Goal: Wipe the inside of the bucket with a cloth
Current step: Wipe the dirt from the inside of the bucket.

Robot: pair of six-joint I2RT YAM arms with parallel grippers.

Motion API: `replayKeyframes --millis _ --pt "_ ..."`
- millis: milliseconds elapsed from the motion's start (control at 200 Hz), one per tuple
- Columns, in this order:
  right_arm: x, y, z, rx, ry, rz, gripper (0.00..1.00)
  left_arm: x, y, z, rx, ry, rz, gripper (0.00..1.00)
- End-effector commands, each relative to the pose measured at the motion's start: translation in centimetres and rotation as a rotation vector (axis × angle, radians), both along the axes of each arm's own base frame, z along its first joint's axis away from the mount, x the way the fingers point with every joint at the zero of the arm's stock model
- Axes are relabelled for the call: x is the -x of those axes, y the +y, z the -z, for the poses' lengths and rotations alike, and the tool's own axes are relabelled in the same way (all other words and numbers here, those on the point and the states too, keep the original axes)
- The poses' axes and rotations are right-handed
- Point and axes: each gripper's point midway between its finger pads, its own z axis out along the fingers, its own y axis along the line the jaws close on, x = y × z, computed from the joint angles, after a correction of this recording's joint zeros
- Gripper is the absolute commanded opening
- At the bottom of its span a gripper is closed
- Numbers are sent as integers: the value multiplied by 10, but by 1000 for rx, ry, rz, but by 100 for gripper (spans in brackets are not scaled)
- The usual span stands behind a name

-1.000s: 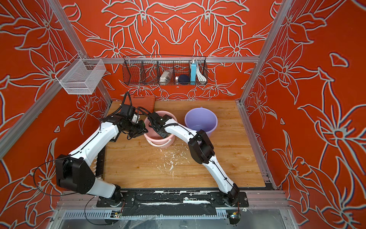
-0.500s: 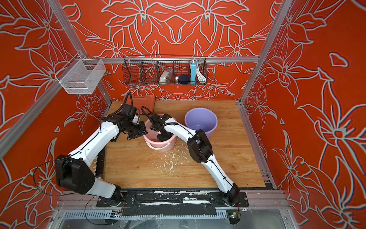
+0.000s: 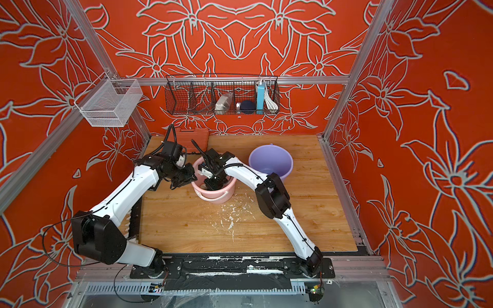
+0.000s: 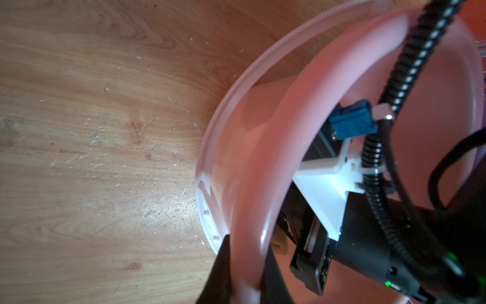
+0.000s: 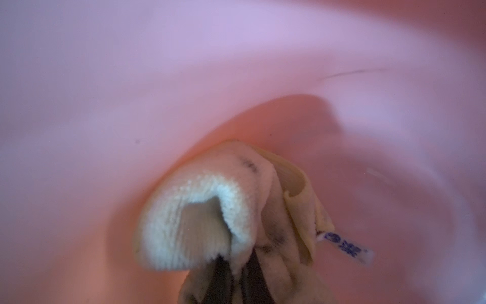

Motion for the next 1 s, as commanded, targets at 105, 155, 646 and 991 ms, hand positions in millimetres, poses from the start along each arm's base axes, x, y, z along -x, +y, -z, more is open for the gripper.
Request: replayKeyframes --millis 105,155,646,991 --pt "-55 19 -53 -140 -342 178 0 25 -32 -2 96 29 160 0" --pt "-62 14 -58 -137 -385 222 0 25 -32 -2 97 30 158 0" --pt "-87 -26 -72 -16 -561 433 0 21 -31 -2 88 29 153 0" --pt "1 37 -82 -314 -192 -55 0 15 -29 -12 69 6 154 0"
